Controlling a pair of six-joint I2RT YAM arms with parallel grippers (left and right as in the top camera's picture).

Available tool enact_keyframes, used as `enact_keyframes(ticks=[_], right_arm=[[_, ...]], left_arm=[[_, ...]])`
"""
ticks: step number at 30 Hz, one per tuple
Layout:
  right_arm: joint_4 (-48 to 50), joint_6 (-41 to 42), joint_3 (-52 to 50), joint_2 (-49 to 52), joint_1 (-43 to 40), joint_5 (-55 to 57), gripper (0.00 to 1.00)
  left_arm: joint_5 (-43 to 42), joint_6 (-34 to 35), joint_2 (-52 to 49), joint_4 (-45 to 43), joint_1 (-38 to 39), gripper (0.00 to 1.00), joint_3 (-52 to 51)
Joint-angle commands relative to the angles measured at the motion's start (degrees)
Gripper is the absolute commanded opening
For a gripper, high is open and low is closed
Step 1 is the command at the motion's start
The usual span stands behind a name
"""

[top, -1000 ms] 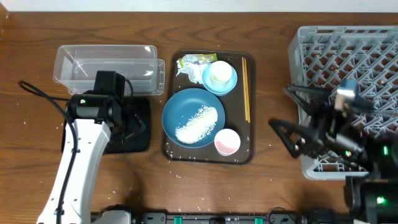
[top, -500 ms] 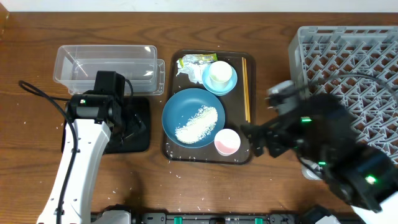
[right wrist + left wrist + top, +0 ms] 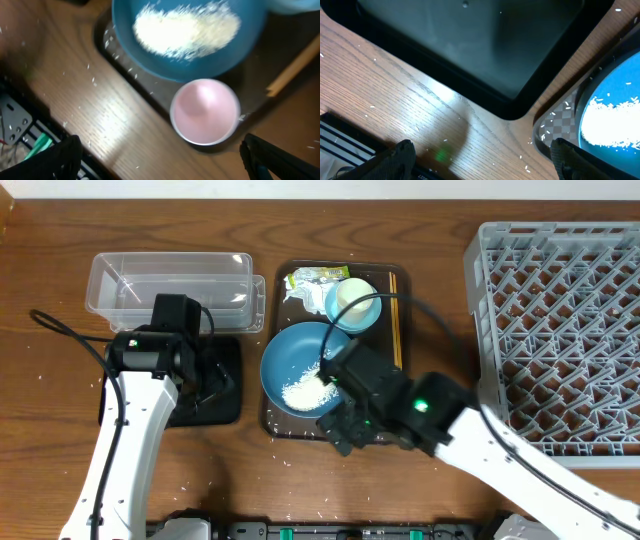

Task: Sort waste into correct bins and load items into the dishwasher rack
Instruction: 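Reach the right gripper to the pink cup and grasp it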

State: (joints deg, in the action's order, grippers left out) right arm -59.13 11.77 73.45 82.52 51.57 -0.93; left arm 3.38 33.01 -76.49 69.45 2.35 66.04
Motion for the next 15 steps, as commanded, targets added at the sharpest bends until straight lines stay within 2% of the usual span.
enact_keyframes(ticks=[1,7,10,12,15], right_arm=[[-0.24,1.07,0.76,3.87,0.68,-1.53,0.99],[-1.18,1.11,0.74,11.78,0.7,-2.54,0.99],[-1.16,2.93,0.74,14.69,0.68,-2.73,0.73],[-1.11,4.17,0.74,15.93,0.68,-2.69,0.69],[-1.09,5.38,0.74,17.05,0.59,-2.05,0.57]], left_arm=[[0.52,0.31,0.09,0.35,-0.24,0.9,0.83],[0.52,0.31,0.07,0.35,-0.24,0.9,0.83],[0.52,0.31,0.09,0.35,-0.24,0.9,0.83],[0.52,0.31,0.09,0.35,-0.24,0.89,0.83],[0.52,0.31,0.09,0.35,-0.24,0.9,0.83]])
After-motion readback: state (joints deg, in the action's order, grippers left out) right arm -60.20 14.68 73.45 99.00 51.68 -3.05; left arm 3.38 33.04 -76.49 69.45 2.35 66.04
